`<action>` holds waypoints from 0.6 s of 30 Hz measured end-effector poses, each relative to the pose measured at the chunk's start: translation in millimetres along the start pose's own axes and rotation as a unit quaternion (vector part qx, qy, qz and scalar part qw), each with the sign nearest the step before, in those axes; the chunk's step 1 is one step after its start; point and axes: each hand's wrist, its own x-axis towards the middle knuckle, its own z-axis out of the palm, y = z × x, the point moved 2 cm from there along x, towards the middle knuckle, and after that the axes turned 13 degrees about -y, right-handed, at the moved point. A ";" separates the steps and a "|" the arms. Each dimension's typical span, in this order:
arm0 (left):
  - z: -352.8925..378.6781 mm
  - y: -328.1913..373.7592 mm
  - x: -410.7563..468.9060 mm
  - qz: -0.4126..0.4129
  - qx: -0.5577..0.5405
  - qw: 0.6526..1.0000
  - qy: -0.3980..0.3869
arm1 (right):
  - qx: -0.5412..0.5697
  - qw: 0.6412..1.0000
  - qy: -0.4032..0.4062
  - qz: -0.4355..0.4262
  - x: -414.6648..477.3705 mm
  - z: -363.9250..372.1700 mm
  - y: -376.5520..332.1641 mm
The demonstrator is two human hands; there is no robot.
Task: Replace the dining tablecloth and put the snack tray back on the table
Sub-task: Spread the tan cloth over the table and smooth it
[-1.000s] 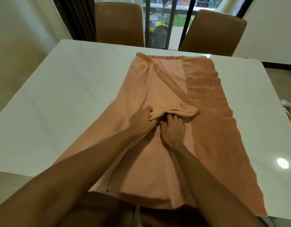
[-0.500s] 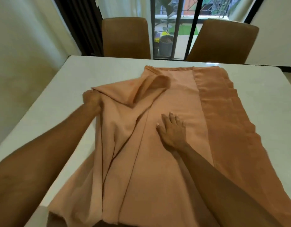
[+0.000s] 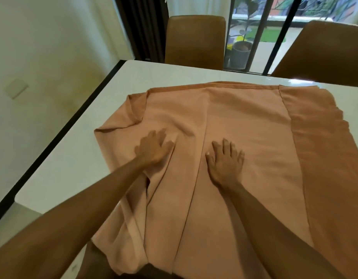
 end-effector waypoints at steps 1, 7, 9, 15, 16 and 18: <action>10.9 -0.1 1.9 -0.040 0.021 0.998 -0.047 | -0.010 1.000 0.001 -0.003 1.3 1.3 0.2; 2.0 -31.9 29.2 -0.060 0.071 0.991 -0.094 | -0.033 0.999 -0.005 0.011 18.3 -9.2 18.6; -16.1 -49.0 45.8 -0.051 0.091 0.989 -0.104 | -0.036 0.999 -0.001 0.023 26.2 -13.6 22.6; -52.1 -71.5 104.4 -0.023 0.131 0.986 -0.098 | -0.064 0.998 0.007 0.014 63.6 -20.0 30.5; -56.5 -69.3 113.6 -0.020 0.134 0.986 -0.094 | -0.063 0.998 0.005 0.015 71.4 -21.8 30.5; -63.6 -63.9 133.2 -0.005 0.151 0.984 -0.094 | -0.062 0.998 0.008 0.021 87.7 -22.9 31.0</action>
